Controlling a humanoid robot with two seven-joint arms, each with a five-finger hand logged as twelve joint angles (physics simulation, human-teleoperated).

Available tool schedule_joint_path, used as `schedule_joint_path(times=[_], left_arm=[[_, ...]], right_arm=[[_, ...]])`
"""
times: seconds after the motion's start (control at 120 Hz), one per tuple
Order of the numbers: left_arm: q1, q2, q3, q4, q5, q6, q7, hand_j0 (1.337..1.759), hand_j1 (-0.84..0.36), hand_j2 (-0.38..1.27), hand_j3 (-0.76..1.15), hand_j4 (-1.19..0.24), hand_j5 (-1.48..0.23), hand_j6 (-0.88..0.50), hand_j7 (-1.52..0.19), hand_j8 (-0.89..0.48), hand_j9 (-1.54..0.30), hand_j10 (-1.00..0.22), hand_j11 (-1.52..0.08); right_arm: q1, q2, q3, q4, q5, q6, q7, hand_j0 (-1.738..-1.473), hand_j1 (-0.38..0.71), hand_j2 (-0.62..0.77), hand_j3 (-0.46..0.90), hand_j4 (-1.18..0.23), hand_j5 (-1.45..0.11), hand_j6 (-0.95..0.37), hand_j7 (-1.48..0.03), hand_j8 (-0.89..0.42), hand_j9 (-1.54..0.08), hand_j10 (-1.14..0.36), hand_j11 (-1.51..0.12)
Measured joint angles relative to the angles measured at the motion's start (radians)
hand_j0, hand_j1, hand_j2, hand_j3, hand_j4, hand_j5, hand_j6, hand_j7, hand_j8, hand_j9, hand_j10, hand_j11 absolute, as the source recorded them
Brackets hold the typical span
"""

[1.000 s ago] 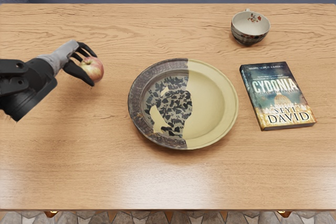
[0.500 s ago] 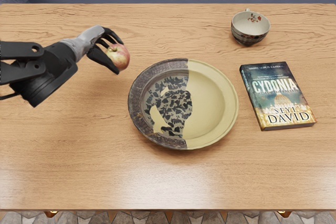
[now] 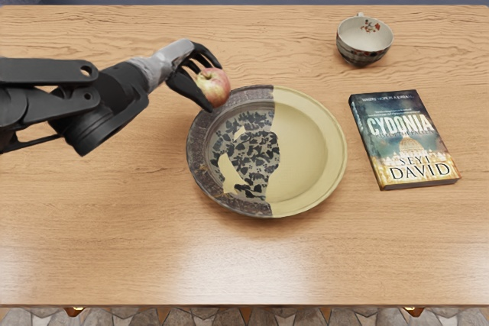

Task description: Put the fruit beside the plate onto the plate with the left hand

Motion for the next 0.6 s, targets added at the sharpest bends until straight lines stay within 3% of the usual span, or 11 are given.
schedule_joint_path(times=[0.6], left_arm=[[0.040, -0.092, -0.006, 0.015, -0.001, -0.003, 0.000, 1.658, -0.24, 0.50, 0.00, -0.55, -0.80, -0.41, -0.77, -0.47, -0.78, -0.60, -0.77]], right_arm=[[0.000, 0.000, 0.000, 0.000, 0.000, 0.000, 0.000, -1.658, -0.35, 0.00, 0.00, 0.00, 0.00, 0.00, 0.00, 0.00, 0.00, 0.00, 0.00]])
